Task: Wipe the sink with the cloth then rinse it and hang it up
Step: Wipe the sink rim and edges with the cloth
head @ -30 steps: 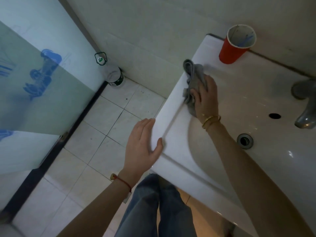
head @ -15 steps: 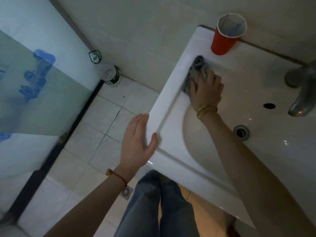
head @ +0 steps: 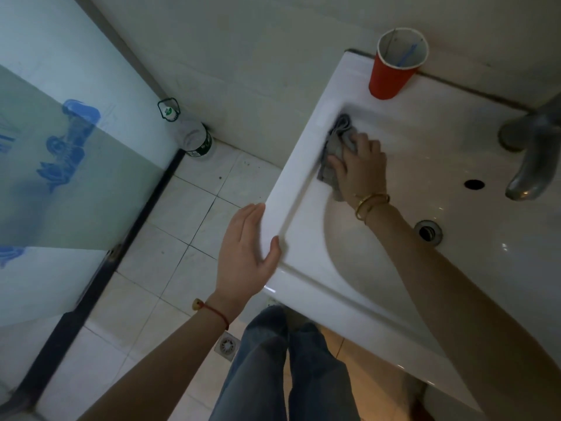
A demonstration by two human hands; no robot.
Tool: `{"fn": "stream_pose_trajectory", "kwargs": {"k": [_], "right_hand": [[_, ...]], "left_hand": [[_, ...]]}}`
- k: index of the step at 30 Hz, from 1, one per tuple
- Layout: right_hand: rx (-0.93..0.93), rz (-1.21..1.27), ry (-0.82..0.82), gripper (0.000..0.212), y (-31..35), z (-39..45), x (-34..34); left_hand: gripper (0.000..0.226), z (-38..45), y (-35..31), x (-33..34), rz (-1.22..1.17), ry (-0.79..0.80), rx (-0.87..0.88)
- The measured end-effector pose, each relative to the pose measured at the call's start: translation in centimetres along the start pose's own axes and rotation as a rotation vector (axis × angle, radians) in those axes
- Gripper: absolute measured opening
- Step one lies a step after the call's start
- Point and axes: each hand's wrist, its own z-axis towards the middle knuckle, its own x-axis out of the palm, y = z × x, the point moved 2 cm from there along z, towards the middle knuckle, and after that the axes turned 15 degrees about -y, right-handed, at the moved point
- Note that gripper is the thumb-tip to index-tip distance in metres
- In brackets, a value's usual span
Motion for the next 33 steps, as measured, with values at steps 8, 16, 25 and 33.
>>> {"fn": "stream_pose_trajectory", "kwargs": {"k": [8,16,25,33], "right_hand": [[-0.139,0.283,0.342,0.041,5.5,-10.5,-5.9],[0.156,0.194,0.466,0.056,5.9,-16.9,-11.3],[0.234,-0.142,0.014,0.046,11.5,-19.8,-9.1],[0.366,-0.363,-0.046,0.062,4.3,-25.1,-14.1]], "left_hand": [[0.053,0.0,0.5,0.0,-0.059,0.013,-0.006],[0.051,-0.3,-0.1,-0.7,-0.108,0.004,-0.014],[0.057,-0.4,0.3,-0.6,-0.149,0.014,-0.021],[0.056,-0.4,0.6,-0.7,-0.189,0.005,-0.061]]}}
